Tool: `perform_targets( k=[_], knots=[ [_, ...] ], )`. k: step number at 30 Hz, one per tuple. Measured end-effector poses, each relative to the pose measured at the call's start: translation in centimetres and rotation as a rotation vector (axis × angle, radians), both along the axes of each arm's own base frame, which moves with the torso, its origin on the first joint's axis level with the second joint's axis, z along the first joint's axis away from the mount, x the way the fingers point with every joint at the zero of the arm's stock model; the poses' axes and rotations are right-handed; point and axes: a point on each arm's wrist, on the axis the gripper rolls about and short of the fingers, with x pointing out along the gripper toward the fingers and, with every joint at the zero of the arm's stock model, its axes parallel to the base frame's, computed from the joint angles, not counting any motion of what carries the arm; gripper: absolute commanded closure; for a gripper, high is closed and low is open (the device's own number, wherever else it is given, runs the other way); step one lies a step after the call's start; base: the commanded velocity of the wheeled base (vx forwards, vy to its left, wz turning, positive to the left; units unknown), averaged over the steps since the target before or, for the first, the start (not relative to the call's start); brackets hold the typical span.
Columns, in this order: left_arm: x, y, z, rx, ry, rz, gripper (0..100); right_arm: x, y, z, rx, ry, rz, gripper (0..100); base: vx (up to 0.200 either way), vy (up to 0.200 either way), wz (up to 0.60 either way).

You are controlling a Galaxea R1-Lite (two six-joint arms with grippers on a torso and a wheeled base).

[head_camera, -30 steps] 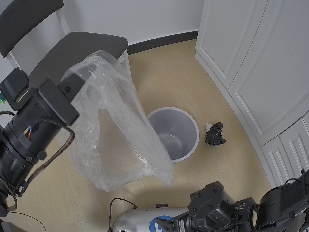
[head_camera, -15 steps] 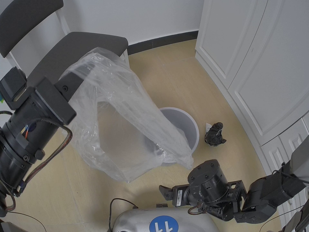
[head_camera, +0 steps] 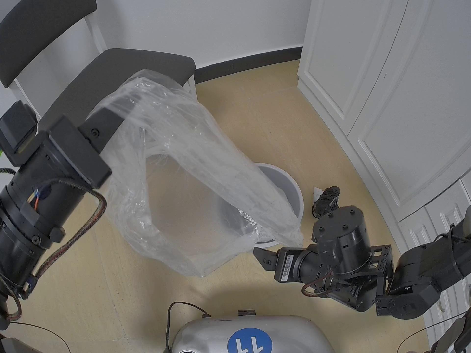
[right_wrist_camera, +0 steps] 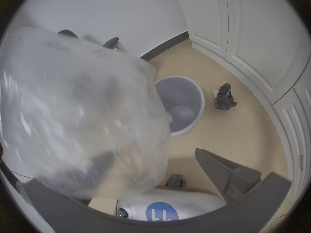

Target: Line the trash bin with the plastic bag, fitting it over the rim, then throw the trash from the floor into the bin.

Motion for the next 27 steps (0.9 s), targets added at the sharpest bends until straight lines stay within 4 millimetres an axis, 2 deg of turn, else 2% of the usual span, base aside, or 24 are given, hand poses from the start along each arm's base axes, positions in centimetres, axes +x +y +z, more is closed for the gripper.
perform_targets(
  k=[6,11,17,27],
  knots=[
    [0.0,0.0,-0.1,0.001,0.002,-0.003,100,0.8,0.0,1.1,0.085,-0.070,-0.020,0,0.000,0.000,0.00],
    [-0.1,-0.1,-0.1,0.000,0.002,-0.008,100,1.7,0.6,1.3,0.162,-0.147,-0.050,0,0.000,0.000,0.00],
    [-0.2,-0.1,0.0,-0.002,0.001,-0.011,100,3.1,1.4,0.1,0.210,-0.233,-0.100,0,0.000,0.000,0.00],
    [-0.5,0.2,0.3,-0.015,-0.011,-0.012,100,5.1,1.6,-1.8,0.232,-0.299,-0.157,0,0.000,0.000,0.00]
  ],
)
